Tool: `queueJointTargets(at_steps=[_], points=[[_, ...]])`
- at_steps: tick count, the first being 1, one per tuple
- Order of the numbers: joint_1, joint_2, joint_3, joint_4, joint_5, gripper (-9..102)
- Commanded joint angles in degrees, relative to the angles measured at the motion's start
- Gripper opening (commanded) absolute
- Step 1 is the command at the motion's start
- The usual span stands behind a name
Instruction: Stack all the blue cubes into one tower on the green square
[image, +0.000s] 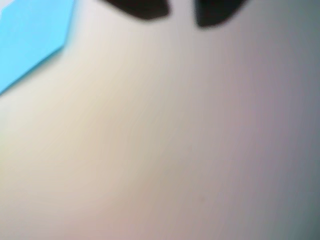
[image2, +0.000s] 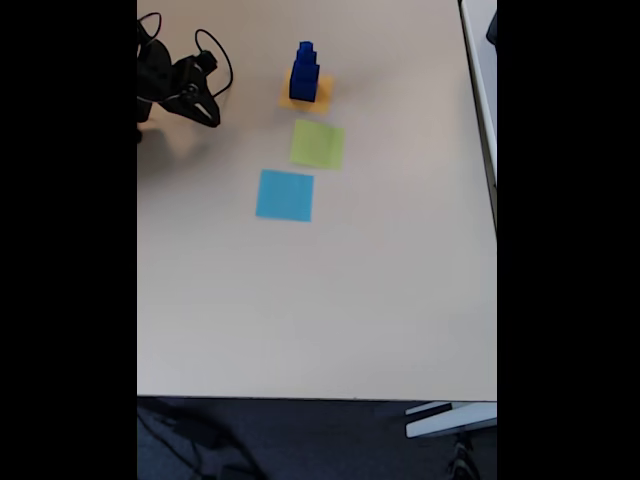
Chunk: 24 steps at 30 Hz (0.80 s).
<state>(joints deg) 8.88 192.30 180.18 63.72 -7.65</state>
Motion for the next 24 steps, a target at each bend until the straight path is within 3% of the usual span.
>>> queueJointTargets(at_steps=[1, 6, 11, 16, 24], points=[[-0.1, 1.4, 0.1, -0.1, 0.3, 0], [0.4, 1.4, 0.4, -2.5, 2.1, 0], [-0.8, 1.4, 2.0, -13.3, 17.6, 0], [-3.0, 1.4, 1.9, -20.6, 25.9, 0], [-4.6, 1.4, -4.6, -21.7, 36.9, 0]])
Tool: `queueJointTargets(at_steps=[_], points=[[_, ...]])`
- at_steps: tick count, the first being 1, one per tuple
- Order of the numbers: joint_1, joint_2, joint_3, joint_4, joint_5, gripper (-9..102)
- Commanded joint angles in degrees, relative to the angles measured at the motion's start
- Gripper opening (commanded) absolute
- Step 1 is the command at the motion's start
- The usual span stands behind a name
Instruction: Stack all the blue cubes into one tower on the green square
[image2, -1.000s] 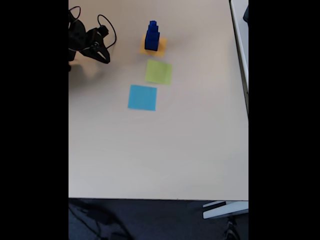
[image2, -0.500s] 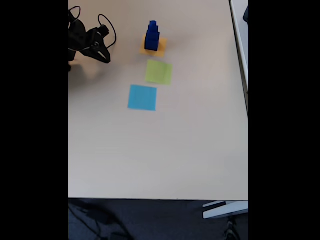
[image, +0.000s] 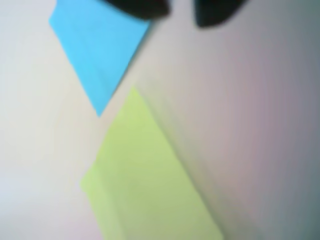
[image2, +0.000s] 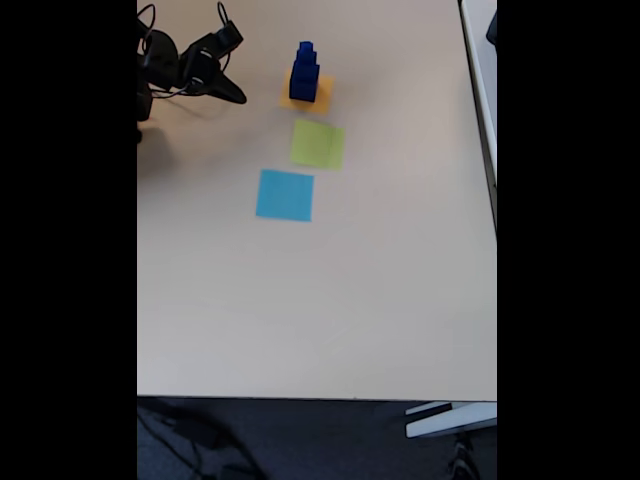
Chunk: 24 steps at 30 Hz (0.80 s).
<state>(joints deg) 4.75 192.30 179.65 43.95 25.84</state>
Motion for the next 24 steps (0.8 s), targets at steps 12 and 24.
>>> queueJointTargets(at_steps=[12, 24], points=[[1.0, 1.4, -18.8, 6.2, 18.9, 0], [4.0, 1.4, -25.5, 14.7, 36.6, 0]])
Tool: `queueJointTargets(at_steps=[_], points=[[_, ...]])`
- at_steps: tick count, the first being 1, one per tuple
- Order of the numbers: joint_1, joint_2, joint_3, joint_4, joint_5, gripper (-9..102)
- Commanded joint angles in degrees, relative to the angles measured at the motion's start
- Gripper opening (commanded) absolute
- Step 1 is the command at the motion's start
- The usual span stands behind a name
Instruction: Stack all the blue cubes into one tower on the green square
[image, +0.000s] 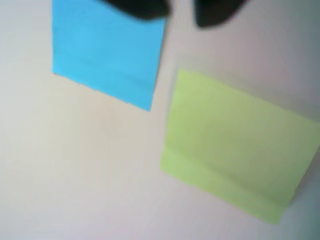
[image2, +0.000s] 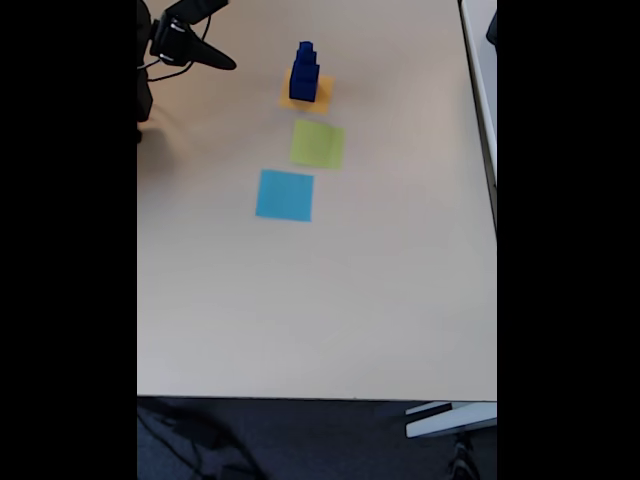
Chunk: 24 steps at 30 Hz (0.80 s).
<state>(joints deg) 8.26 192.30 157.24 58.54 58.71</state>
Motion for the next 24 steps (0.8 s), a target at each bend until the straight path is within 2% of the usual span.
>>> queueJointTargets(at_steps=[1, 4, 10, 18, 24], points=[[0.4, 1.4, -3.1, 0.1, 5.0, 0], [0.0, -1.8, -5.2, 0.1, 7.6, 0], [-0.1, -21.4, -19.1, 1.1, 9.1, 0], [-3.9, -34.3, -26.5, 1.1, 14.7, 0], [-6.5, -44.1, -36.4, 4.8, 18.3, 0]])
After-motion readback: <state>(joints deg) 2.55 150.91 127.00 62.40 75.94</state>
